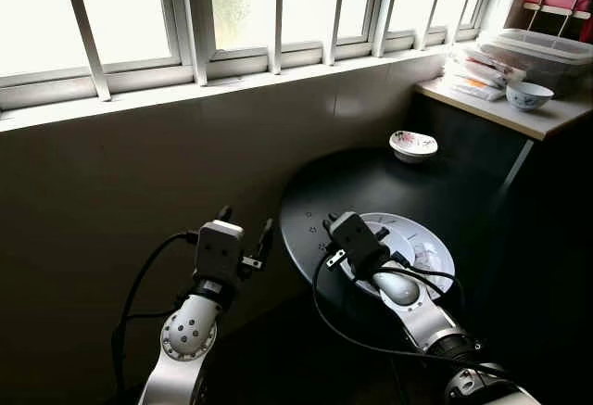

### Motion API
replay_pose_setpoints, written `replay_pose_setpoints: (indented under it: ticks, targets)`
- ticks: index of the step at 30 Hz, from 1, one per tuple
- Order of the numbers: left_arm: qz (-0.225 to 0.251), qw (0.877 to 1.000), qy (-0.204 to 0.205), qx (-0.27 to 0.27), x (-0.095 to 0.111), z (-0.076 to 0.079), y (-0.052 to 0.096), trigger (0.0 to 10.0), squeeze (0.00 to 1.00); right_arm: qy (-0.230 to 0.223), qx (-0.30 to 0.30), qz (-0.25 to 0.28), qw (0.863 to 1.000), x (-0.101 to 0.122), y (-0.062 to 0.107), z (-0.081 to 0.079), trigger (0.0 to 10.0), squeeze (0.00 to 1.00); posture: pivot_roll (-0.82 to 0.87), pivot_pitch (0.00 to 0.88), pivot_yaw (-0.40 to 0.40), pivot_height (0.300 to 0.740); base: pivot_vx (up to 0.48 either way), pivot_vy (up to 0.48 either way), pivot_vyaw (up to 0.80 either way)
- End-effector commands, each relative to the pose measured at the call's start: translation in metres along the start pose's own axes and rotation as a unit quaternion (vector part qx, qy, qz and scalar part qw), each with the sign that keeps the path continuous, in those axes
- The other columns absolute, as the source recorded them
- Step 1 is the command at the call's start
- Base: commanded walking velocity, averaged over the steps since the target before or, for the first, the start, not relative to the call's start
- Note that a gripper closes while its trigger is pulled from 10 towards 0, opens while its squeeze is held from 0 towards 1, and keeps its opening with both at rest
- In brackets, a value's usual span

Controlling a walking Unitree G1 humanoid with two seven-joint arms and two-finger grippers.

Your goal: Kitchen organization

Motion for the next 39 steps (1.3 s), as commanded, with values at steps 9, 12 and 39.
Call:
replay_pose_setpoints:
  ticks: [9,12,39]
  targets:
    - [-0.001,1.0,0.0,-0.006,-0.001,0.002,0.0,10.0,0.0,-0.101,0.041,0.042,0.993,0.002,0.012,0.075,10.0,1.0,0.1,0.0,-0.057,0.74,0.0,0.0,0.0]
    - [-0.001,1.0,0.001,-0.007,-0.001,0.003,-0.001,10.0,0.0,-0.078,0.078,0.027,0.994,-0.002,0.019,0.091,10.0,1.0,0.09,0.0,-0.059,0.74,0.0,0.0,0.0]
    - [0.007,1.0,0.0,0.0,0.002,-0.002,-0.005,10.0,0.0,0.023,0.271,-0.147,0.951,-0.053,0.038,0.074,10.0,0.0,0.13,0.0,-0.067,0.74,0.0,0.0,0.0]
Point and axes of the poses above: a point about 5 cm out from each wrist's last joint towards the gripper, its own y axis pointing back from the gripper into the wrist, its own x axis along the axis of the wrist's last joint, z = x × y, the point moved 2 cm from there along -y, pointing out of the wrist towards the gripper, and after that the axes turned 11 degrees about y, right-handed, at the moved point
